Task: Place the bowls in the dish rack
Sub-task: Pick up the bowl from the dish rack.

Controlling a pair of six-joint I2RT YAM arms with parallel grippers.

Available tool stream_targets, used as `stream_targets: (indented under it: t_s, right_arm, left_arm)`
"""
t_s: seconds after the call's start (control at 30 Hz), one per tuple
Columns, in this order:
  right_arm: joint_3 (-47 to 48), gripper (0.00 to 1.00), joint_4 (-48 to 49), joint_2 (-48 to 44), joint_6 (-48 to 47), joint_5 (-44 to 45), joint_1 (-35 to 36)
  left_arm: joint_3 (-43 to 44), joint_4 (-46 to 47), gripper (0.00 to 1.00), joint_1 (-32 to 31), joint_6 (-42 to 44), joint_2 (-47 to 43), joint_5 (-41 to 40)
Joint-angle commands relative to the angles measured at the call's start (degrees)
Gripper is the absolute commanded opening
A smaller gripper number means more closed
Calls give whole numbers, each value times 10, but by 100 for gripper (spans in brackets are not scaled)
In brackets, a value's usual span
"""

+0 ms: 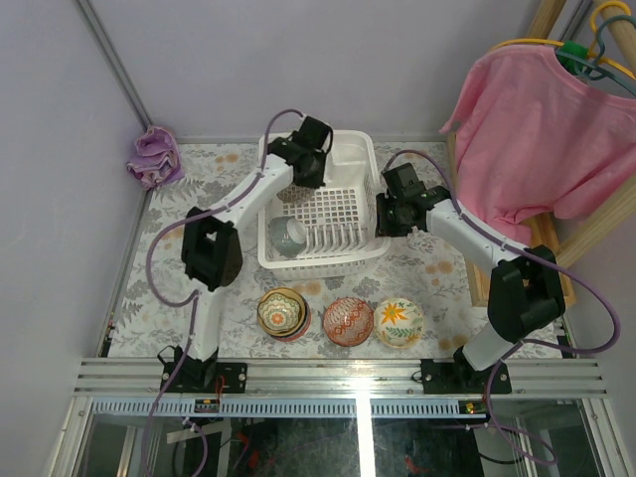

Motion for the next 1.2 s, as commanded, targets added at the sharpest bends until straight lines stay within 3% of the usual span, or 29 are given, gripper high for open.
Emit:
stream_targets:
  t_s: [0.0, 0.1, 0.2, 0.43, 0.57, 0.8, 1.17]
  right_arm:
    - [24, 32, -14, 9, -11, 22, -7]
    - [34, 32, -22, 8, -12, 25, -8]
    - [40, 32, -26, 8, -9, 26, -8]
    - [42, 31, -28, 17, -7, 30, -8]
    - [43, 31, -22, 20, -2, 24, -8]
    - [40, 31, -6, 45, 8, 8, -9]
    - [50, 31, 0, 61, 6, 4, -8]
  left_arm:
    - [-14, 38, 0, 22, -51, -147, 102]
    - [-108, 83, 0, 67, -134, -222, 242]
    - [-249, 198, 0, 114, -218, -301, 372]
    - [-459, 436, 0, 131, -399, -379, 522]
    - [-525, 558, 0, 131, -486, -405, 541]
    - [-553, 573, 0, 131, -506, -435, 533]
    - [-667, 711, 0, 122, -586, -425, 519]
